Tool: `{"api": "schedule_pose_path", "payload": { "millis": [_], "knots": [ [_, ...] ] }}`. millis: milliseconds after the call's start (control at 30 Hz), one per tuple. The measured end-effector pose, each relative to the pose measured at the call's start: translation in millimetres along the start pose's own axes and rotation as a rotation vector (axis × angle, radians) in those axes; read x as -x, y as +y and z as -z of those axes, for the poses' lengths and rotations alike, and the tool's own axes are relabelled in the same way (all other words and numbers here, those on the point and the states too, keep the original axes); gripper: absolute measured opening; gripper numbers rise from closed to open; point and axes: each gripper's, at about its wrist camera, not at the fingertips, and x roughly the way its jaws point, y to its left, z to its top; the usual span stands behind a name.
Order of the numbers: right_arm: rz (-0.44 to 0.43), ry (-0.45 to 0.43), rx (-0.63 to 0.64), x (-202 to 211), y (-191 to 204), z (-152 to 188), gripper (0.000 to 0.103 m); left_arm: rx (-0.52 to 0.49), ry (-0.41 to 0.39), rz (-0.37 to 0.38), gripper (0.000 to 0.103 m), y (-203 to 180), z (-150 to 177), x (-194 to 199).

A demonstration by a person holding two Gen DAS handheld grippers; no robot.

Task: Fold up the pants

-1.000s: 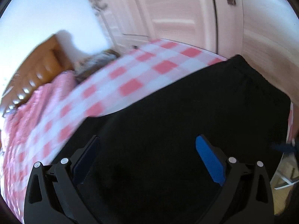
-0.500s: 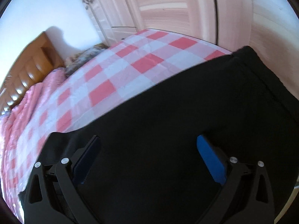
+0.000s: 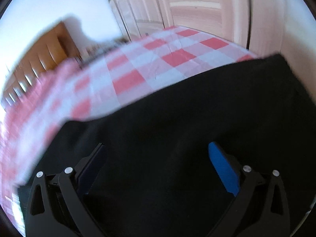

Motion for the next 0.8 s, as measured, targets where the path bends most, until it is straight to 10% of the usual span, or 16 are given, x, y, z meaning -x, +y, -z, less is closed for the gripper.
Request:
{"api": "schedule_pose_path", "payload": {
  "millis": [67,267,400,600,800],
  "knots": [
    [0.053,-0.025,0.03,-3.7,10.1,5.3,0.099,0.087,0.034,0.108,0.102,17.6,0.6,-8.5],
    [0.077,-0.107,0.002,10.7,-2.8,16.9,0.074,0.081,0.027,0.109,0.102,12.2,5.4,-8.0],
    [0.064,-0.206,-0.04,13.3,-18.0,19.8,0.038,0.069,0.066,0.1,0.102,10.5,-0.9,-6.7],
    [0.22,-0.367,0.277,17.6,29.4,36.6,0.031,-0.037,0.113,0.167,0.101,-5.0,-59.8,45.3],
    [0.375,-0.455,0.516,-1.0,74.9,47.4,0.031,-0.321,0.218,0.275,0.101,-101.9,-116.3,93.2]
  ]
}}
